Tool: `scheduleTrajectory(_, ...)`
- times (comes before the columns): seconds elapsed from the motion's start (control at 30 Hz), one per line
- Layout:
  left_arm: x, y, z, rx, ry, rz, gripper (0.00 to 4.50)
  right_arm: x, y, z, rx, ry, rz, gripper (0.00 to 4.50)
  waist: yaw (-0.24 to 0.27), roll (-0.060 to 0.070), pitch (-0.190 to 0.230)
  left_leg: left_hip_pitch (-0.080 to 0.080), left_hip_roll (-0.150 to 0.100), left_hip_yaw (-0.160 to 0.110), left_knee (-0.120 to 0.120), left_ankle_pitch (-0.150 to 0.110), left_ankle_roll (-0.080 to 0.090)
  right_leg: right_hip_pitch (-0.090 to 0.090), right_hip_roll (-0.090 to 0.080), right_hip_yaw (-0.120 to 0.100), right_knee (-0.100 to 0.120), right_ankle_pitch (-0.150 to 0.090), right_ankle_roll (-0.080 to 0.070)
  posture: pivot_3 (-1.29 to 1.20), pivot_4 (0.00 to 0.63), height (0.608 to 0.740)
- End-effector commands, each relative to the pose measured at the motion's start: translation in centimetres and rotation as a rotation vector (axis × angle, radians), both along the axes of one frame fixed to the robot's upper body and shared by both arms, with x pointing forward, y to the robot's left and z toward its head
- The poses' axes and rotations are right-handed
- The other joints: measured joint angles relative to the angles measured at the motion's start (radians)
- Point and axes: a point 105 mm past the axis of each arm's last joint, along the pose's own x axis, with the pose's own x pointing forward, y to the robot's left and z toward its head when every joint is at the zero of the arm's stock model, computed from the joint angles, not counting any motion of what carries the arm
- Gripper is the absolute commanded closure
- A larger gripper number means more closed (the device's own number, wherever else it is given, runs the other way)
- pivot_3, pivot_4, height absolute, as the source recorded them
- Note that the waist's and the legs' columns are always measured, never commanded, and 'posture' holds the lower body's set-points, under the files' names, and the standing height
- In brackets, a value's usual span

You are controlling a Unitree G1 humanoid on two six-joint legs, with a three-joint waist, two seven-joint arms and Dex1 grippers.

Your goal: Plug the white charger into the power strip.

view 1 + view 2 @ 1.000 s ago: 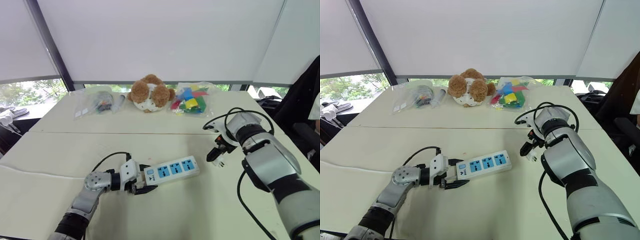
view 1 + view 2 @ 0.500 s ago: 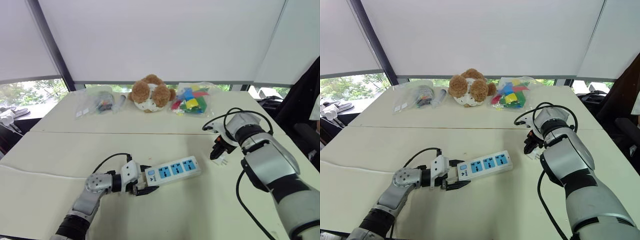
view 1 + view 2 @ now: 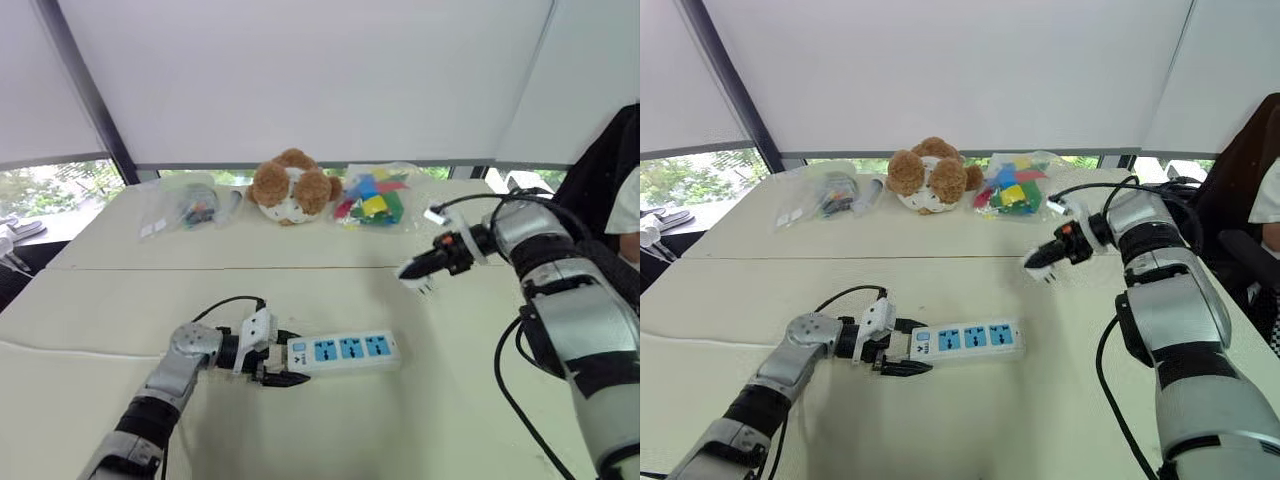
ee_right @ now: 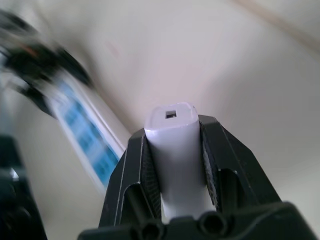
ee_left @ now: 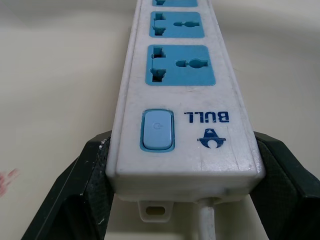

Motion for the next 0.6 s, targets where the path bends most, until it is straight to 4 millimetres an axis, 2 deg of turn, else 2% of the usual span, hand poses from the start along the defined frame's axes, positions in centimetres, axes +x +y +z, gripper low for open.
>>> scheduleTrajectory(0.03, -0.1, 0.7, -1.2, 0.098, 0.054, -0.097, 1.47, -1.0, 1.2, 2.4, 0.247, -0.212, 0.039, 3.77, 0.000, 0.000, 0.000, 0.000, 0.000, -0.001, 0.000, 0.000, 0.000, 0.000, 0.000, 0.000, 0.000, 0.000, 0.000, 0.00, 0.150, 0.739)
scheduleTrajectory(0.13, 0.9, 1.1, -0.8, 0.135, 0.043, -0.119, 1.47, -2.9, 2.2, 3.2, 0.487, -0.350, 0.023, 3.77, 0.000, -0.001, 0.000, 0.000, 0.000, -0.002, 0.001, 0.000, 0.000, 0.000, 0.001, -0.001, 0.002, 0.000, 0.000, 0.00, 0.150, 0.739)
scheduleTrajectory(0.17, 1.3, 1.2, -0.5, 0.137, 0.038, -0.118, 1.47, -3.6, 2.6, 3.0, 0.521, -0.369, 0.028, 3.77, 0.000, -0.001, 0.000, 0.000, 0.000, -0.001, 0.001, 0.000, 0.000, -0.001, 0.001, 0.000, 0.003, 0.000, 0.000, 0.00, 0.150, 0.739)
scheduleTrajectory(0.3, 2.2, 1.1, 0.7, 0.117, -0.008, -0.126, 1.47, -5.0, 3.7, -0.2, 0.510, -0.395, -0.021, 3.77, -0.002, -0.001, 0.000, 0.000, 0.000, -0.002, 0.002, 0.000, 0.000, -0.001, 0.001, 0.000, 0.004, 0.000, 0.000, 0.00, 0.150, 0.739)
scheduleTrajectory(0.6, 2.7, 1.7, 1.4, 0.105, -0.048, -0.116, 1.47, -7.9, 3.7, -5.1, 0.460, -0.411, -0.038, 3.77, -0.004, -0.003, 0.001, 0.000, 0.000, -0.002, 0.002, 0.000, 0.000, -0.001, 0.001, 0.000, 0.004, 0.000, 0.000, 0.00, 0.150, 0.739)
